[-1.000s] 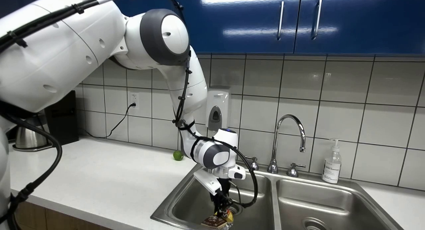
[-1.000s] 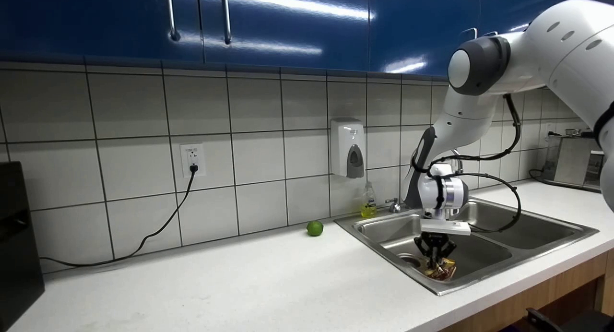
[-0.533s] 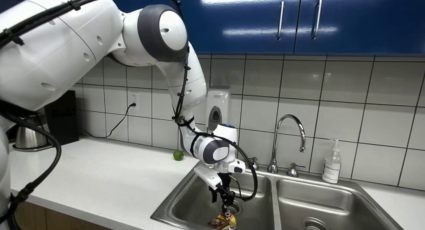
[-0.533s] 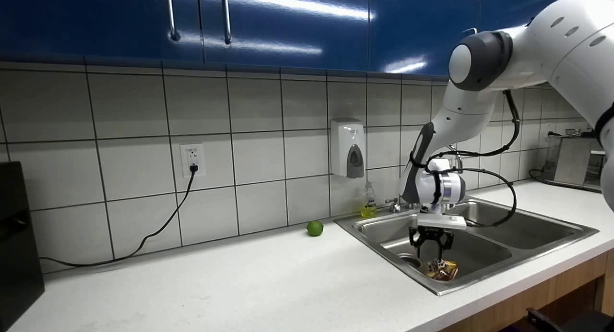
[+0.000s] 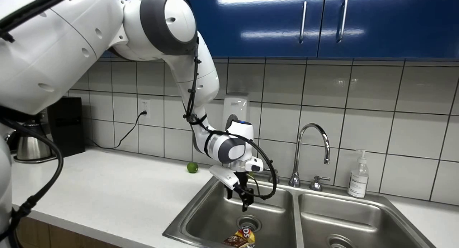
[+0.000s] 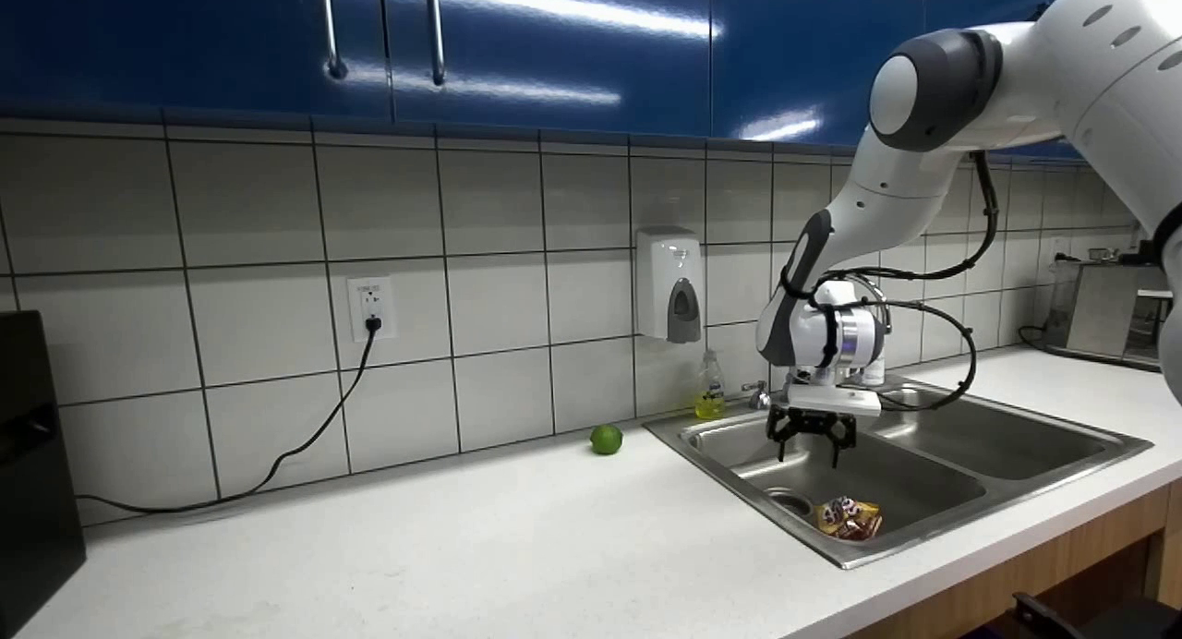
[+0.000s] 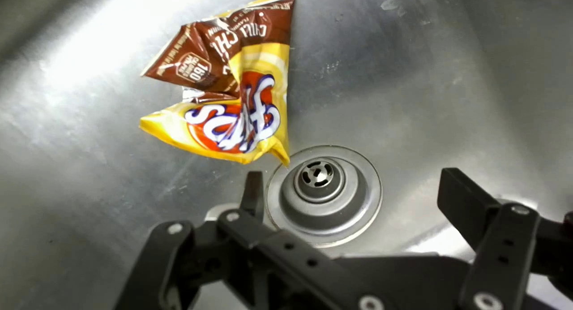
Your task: Put the packet in the sink.
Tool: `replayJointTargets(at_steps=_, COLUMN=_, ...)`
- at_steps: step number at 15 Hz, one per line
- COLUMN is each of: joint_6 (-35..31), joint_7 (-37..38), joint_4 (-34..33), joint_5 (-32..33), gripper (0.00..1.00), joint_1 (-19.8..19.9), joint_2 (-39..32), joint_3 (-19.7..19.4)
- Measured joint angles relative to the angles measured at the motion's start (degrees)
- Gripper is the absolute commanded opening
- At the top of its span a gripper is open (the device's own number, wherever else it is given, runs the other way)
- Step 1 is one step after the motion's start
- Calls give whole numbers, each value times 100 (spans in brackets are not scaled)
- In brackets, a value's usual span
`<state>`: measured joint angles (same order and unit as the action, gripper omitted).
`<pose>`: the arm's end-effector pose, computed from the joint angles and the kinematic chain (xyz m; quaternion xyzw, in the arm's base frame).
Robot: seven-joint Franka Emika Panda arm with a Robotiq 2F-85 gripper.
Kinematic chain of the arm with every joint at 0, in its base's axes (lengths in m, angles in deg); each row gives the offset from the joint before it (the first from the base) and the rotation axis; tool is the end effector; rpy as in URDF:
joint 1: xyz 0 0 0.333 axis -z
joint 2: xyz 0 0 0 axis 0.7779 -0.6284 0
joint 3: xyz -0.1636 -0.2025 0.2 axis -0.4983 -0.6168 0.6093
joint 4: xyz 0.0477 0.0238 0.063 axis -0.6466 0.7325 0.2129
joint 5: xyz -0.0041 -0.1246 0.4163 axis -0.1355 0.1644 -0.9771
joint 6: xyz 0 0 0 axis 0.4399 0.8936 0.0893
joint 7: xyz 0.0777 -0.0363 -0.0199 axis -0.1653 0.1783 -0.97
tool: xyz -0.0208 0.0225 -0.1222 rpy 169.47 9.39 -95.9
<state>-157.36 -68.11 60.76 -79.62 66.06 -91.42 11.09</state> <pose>0.6097 -0.2228 0.0874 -0.9628 0.2655 -0.0471 0.0182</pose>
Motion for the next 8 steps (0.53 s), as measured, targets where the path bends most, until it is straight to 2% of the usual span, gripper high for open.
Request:
replayJointTargets(at_steps=4, joint_6=100, joint_7=-575, joint_4=71, joint_5=1, gripper=100, joint_1=97, joint_2=191, joint_3=294)
replayJointTargets(at_steps=8, joint_6=286, joint_7=-1072, joint_4=314, joint_5=69, gripper=100, joint_1=86, joint_2=519, joint_3=402)
